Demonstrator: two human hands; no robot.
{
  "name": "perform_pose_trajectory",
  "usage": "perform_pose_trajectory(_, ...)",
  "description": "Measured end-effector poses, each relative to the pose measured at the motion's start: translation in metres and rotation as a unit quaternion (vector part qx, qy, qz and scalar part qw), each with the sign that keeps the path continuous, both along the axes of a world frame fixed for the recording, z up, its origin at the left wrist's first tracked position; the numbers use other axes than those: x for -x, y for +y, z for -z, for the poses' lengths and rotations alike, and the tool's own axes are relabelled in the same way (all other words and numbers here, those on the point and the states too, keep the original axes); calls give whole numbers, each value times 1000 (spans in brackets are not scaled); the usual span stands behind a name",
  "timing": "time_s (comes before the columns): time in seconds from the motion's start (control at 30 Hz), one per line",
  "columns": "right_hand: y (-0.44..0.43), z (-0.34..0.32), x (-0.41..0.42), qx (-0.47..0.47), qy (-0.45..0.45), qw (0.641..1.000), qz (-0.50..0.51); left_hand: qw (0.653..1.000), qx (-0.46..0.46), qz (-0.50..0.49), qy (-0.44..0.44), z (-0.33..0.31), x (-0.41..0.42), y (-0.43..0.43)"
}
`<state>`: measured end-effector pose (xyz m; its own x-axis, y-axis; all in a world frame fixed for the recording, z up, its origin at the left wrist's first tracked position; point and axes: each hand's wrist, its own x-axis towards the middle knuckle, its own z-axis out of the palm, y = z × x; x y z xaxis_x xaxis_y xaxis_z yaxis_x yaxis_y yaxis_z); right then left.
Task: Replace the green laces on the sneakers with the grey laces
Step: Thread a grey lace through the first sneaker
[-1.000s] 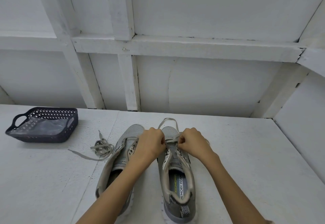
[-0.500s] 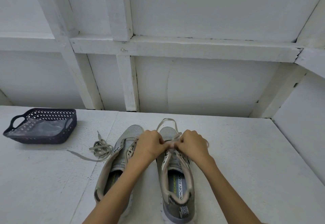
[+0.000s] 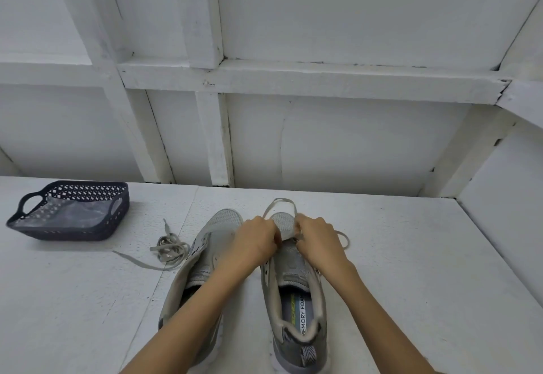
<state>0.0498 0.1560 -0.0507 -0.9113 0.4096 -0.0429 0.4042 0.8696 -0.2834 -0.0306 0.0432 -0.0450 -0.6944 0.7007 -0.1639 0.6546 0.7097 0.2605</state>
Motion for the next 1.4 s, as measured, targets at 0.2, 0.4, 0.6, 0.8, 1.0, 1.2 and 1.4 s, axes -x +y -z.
perform_pose_trajectory(0.2, -11, -4, 7, -84, -55, 994, -32, 999, 48, 2, 18, -6, 0, 9)
perform_pose_trajectory(0.4, -24, -13, 17, -100, -80, 990, -60, 997, 60, -1, 46, -10, -5, 12)
perform_pose_trajectory(0.6, -19, -11, 15, -120, -78, 988, -53, 999, 7, -25, 39, -7, -8, 1)
perform_pose_trajectory(0.8, -3, 6, 0, -64, 84, 994, -8, 974, -198, -101, 29, 13, -21, -8)
perform_pose_trajectory(1.0, -2, 25, -6, 407, 280, 866, 80, 881, -430, -161, -111, 38, -28, -8)
perform_pose_trajectory(1.2, 5, 21, -11, 557, 245, 793, 44, 816, -518, -176, -186, 47, -26, -6)
perform_pose_trajectory(1.4, 19, 18, -10, 490, 211, 846, -13, 814, -516, -144, -222, 52, -19, -3)
